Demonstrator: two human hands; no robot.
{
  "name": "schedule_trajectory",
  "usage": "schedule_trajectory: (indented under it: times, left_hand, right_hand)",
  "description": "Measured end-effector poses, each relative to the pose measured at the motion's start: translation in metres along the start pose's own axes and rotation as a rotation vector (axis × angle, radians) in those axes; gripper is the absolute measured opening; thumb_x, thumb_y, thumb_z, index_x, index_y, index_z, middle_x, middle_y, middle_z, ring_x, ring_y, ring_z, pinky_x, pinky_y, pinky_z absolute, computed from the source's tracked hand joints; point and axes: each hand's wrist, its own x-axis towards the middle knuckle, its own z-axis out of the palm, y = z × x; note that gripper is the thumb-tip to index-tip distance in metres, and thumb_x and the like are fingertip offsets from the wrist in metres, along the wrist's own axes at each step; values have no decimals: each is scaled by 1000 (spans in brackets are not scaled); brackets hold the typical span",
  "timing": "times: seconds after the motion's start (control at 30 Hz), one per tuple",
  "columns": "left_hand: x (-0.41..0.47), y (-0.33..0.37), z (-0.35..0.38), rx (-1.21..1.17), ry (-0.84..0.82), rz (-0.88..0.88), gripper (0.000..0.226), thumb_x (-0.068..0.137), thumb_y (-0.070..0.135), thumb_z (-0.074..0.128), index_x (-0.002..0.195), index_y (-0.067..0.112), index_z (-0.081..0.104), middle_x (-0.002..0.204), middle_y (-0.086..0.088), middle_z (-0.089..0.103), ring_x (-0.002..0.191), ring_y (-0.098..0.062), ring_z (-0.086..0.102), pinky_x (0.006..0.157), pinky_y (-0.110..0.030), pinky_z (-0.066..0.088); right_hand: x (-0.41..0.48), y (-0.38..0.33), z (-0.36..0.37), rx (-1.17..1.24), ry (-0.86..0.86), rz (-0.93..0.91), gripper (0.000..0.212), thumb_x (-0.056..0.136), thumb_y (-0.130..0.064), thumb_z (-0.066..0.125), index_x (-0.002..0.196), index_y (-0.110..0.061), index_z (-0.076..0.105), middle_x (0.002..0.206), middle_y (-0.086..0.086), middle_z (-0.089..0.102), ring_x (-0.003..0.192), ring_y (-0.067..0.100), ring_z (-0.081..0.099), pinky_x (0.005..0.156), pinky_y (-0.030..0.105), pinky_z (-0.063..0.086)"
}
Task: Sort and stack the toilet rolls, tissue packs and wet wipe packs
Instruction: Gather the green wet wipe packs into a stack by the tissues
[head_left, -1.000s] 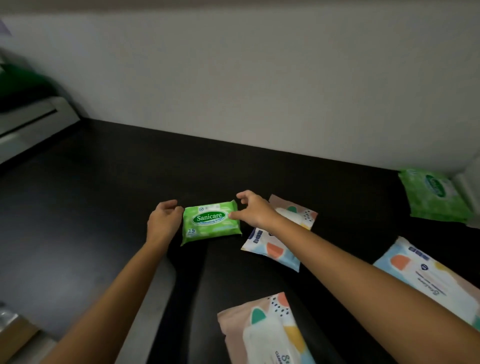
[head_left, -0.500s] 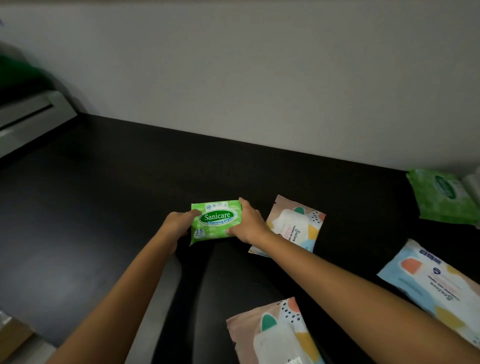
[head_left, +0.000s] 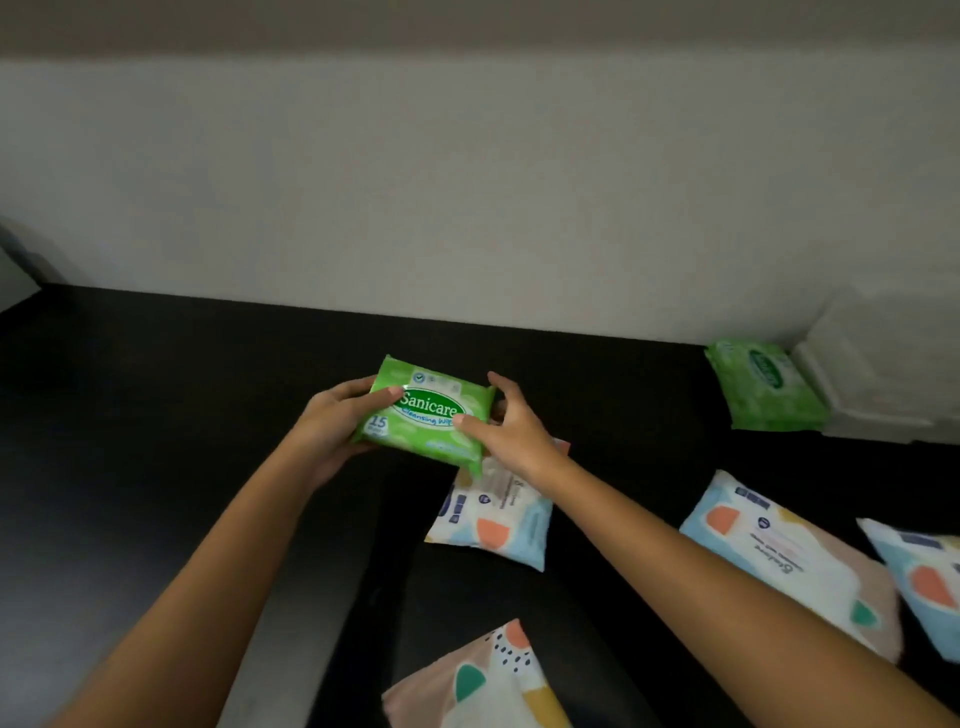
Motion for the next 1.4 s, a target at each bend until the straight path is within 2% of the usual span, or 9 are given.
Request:
schedule_trajectory:
  times: [0.1, 0.27, 0.47, 0.57, 0.7, 0.9, 1.03, 1.23, 1.4]
  left_hand:
    - [10, 4, 38, 91, -166, -30, 29, 73, 18, 72, 100, 20, 62, 79, -2, 76, 72, -12, 73, 53, -23, 56]
    - [21, 3, 121, 169, -407, -84, 40, 59, 21, 77, 98, 19, 66, 87, -6, 76, 77, -17, 73, 57, -27, 57]
    - [30, -10, 225, -11, -449, -129, 12, 84, 16, 63, 95, 12, 66, 87, -6, 73, 75, -12, 71, 58, -23, 57]
    - [26, -18, 265, -146, -503, -210, 14, 87, 16, 60, 97, 7, 64, 93, -11, 70, 80, -18, 70, 61, -25, 59]
    - [16, -36, 312, -54, -583, -272, 19, 86, 11, 61, 103, 5, 64, 81, -9, 75, 73, -18, 73, 61, -25, 59]
    - [31, -38, 365, -78, -434, -155, 31, 88, 2, 55, 118, -2, 58, 85, -7, 68, 72, -16, 67, 67, -26, 55]
    - [53, -32, 387, -54, -340, -144, 34, 89, 0, 53, 123, -6, 53, 91, -13, 63, 75, -19, 59, 85, -34, 46]
    - [73, -40, 398, -21, -240, -117, 34, 90, -1, 51, 124, -9, 52, 122, -27, 58, 64, -19, 62, 84, -36, 46]
    - [82, -45, 401, 69, -122, -23, 35, 86, 1, 59, 120, -7, 57, 118, -26, 61, 73, -24, 60, 76, -34, 54]
  right_hand:
    - [-11, 6, -48, 121, -14, 82, 54, 83, -16, 66, 132, -12, 43, 111, 4, 58, 91, 15, 62, 70, 21, 56]
    - [-41, 24, -129, 224, -48, 159, 41, 83, -7, 63, 122, -2, 51, 90, 5, 65, 77, 15, 64, 58, 20, 56]
    - [-66, 45, -208, 403, 168, 173, 27, 82, -3, 63, 109, -4, 59, 88, 6, 68, 76, 17, 66, 62, 22, 56]
    - [-73, 57, -239, 524, 305, 163, 19, 83, -2, 62, 101, -5, 63, 89, 7, 69, 75, 18, 67, 66, 28, 57]
    - [-71, 70, -266, 625, 430, 180, 28, 85, -3, 60, 112, 1, 59, 98, 14, 65, 76, 21, 63, 70, 30, 54]
    - [-51, 70, -291, 759, 524, 168, 33, 89, -2, 54, 121, 6, 52, 88, 12, 63, 72, 18, 60, 57, 20, 53]
    - [-39, 72, -297, 860, 559, 137, 35, 88, 4, 51, 122, 12, 46, 105, 21, 57, 75, 20, 59, 68, 25, 50]
    - [-35, 88, -289, 851, 561, 182, 49, 85, 9, 50, 131, 5, 36, 104, 25, 59, 90, 27, 54, 101, 45, 43]
    - [-47, 99, -293, 830, 554, 215, 43, 85, 12, 49, 125, -2, 39, 86, 14, 56, 75, 23, 58, 73, 29, 51]
